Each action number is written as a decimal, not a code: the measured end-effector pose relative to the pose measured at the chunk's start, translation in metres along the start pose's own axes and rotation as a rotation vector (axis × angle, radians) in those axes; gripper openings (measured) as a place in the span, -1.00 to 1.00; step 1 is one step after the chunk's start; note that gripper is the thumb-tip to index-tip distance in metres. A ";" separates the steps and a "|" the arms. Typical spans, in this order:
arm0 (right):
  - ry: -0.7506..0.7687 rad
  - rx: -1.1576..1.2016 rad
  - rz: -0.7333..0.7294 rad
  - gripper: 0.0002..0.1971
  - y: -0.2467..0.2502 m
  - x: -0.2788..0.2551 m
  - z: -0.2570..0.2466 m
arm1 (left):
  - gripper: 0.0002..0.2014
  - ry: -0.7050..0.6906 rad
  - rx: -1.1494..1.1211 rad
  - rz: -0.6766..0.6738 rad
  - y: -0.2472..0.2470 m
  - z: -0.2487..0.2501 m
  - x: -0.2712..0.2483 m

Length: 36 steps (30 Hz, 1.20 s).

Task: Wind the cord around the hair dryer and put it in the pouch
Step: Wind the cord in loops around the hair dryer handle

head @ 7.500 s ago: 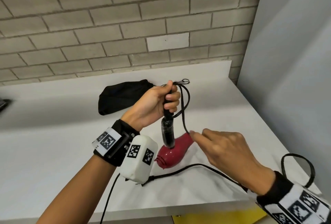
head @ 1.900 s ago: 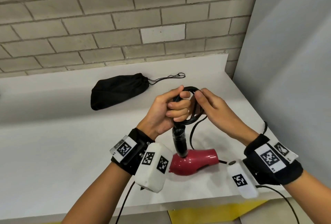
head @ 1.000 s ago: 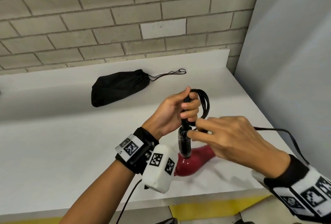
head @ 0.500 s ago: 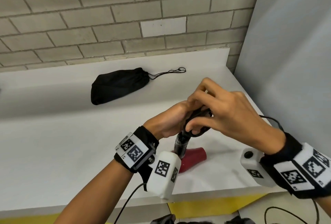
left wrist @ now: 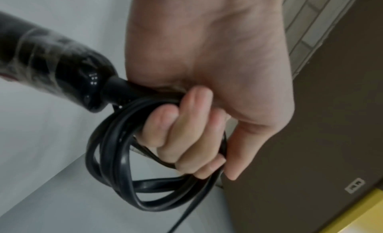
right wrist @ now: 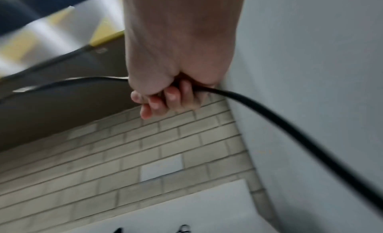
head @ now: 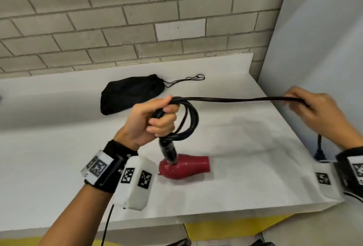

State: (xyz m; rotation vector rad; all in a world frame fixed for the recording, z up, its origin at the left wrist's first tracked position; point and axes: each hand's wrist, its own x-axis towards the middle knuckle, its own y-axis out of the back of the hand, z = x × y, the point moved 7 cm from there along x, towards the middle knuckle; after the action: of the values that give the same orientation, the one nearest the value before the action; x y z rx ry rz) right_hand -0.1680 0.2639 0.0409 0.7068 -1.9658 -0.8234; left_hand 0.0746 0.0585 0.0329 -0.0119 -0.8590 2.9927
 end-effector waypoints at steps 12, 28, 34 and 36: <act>-0.271 0.074 -0.603 -0.30 -0.075 -0.067 0.028 | -0.69 -0.107 -0.194 0.003 0.011 0.017 0.005; 0.068 -0.283 -0.123 -0.52 -0.103 -0.053 -0.117 | -0.64 -0.078 -0.066 0.152 -0.003 -0.006 0.030; 0.364 -0.511 -0.248 -0.20 -0.118 -0.074 -0.165 | -0.85 -0.076 -0.131 0.127 -0.005 -0.019 0.035; 0.478 -0.532 -0.254 -0.32 -0.111 -0.070 -0.178 | -0.87 -0.059 -0.099 0.115 -0.007 -0.026 0.037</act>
State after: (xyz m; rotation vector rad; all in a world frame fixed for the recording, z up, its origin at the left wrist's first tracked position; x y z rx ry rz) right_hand 0.0375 0.1974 -0.0070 0.7499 -1.1752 -1.1491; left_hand 0.0377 0.0796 0.0145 0.0264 -1.0466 3.0674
